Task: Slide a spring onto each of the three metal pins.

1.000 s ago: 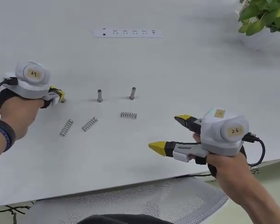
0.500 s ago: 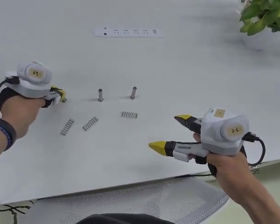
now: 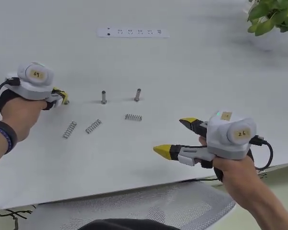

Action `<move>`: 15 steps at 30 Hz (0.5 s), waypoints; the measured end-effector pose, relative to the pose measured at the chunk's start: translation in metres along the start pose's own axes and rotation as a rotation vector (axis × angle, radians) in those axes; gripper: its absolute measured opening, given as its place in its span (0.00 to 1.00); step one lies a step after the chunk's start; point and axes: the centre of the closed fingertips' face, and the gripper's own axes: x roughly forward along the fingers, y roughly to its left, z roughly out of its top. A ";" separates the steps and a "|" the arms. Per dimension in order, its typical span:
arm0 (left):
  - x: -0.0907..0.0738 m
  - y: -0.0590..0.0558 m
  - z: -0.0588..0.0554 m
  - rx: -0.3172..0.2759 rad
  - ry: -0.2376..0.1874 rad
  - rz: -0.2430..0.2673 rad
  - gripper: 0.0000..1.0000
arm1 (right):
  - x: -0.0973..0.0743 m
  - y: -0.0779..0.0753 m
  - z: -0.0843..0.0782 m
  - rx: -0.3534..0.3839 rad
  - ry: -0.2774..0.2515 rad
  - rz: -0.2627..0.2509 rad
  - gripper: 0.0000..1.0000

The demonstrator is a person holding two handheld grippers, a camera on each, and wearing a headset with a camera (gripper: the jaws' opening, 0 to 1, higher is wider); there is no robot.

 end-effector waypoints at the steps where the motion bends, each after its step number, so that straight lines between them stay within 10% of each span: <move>1: 0.000 0.000 0.000 0.000 0.001 0.000 0.00 | 0.000 0.000 0.000 0.000 0.000 0.000 0.70; 15: 0.003 -0.004 -0.014 -0.016 0.038 0.001 0.04 | -0.003 -0.004 -0.001 0.006 -0.001 -0.009 0.70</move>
